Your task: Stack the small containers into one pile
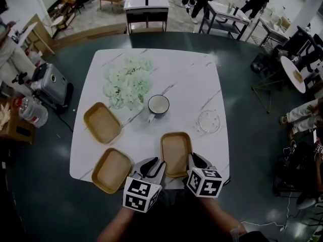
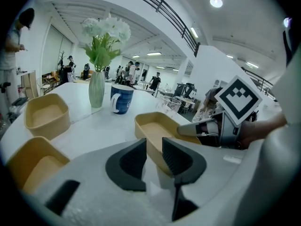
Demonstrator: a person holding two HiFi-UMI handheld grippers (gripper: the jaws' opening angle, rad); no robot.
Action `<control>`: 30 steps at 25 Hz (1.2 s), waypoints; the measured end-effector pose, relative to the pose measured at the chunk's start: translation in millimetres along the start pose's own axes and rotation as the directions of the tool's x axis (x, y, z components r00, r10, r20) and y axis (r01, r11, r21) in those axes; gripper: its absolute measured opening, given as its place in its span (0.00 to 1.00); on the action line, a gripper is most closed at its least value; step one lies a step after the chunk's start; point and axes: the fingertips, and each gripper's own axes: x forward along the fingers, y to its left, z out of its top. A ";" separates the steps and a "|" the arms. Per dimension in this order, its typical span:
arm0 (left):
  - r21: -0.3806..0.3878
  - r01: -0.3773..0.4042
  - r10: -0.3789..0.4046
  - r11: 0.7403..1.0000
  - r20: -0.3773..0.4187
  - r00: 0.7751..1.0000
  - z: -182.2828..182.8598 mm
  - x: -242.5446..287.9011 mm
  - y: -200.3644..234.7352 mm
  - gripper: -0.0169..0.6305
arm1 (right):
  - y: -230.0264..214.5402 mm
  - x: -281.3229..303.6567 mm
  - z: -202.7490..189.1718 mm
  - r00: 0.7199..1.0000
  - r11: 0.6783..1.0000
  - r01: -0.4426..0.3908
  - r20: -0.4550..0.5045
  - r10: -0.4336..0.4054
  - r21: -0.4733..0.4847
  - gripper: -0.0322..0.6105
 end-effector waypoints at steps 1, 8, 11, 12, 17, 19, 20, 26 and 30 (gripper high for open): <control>-0.001 0.004 -0.004 1.000 0.005 1.000 0.7 -1.1 -0.6 0.18 | -0.1 -1.0 0.5 1.000 1.000 -0.001 0.002 0.001 0.005 0.07; -0.021 -0.002 0.003 1.000 0.064 0.998 10.9 -21.0 0.3 0.18 | 9.4 -12.9 16.2 0.998 0.999 -0.033 0.047 0.033 -0.006 0.07; -0.032 -0.015 0.018 0.999 0.092 0.996 16.2 -33.1 3.5 0.18 | 20.5 -16.3 22.9 0.996 0.998 -0.066 0.059 0.067 -0.018 0.07; -0.040 -0.028 0.032 0.999 0.105 0.994 18.9 -36.7 5.5 0.18 | 25.8 -15.8 26.1 0.994 0.996 -0.086 0.058 0.088 -0.030 0.07; -0.107 -0.115 0.132 0.988 0.158 0.979 25.9 -58.0 16.2 0.19 | 56.3 -13.7 36.8 0.978 0.974 -0.202 0.029 0.206 -0.102 0.07; -0.136 -0.151 0.173 0.979 0.169 0.970 26.3 -68.8 18.2 0.20 | 67.4 -16.6 40.9 0.969 0.962 -0.243 0.017 0.247 -0.127 0.07; -0.152 -0.175 0.200 0.973 0.175 0.964 26.4 -75.0 20.0 0.20 | 74.3 -16.6 43.6 0.962 0.953 -0.268 0.010 0.272 -0.142 0.07; -0.277 -0.275 0.340 0.920 0.220 0.914 23.5 -105.2 29.9 0.20 | 116.0 -13.2 46.6 0.909 0.882 -0.415 -0.063 0.412 -0.223 0.07; -0.330 -0.334 0.420 0.883 0.235 0.877 18.3 -120.4 30.3 0.20 | 138.5 -13.7 41.5 0.875 0.835 -0.484 -0.108 0.473 -0.263 0.07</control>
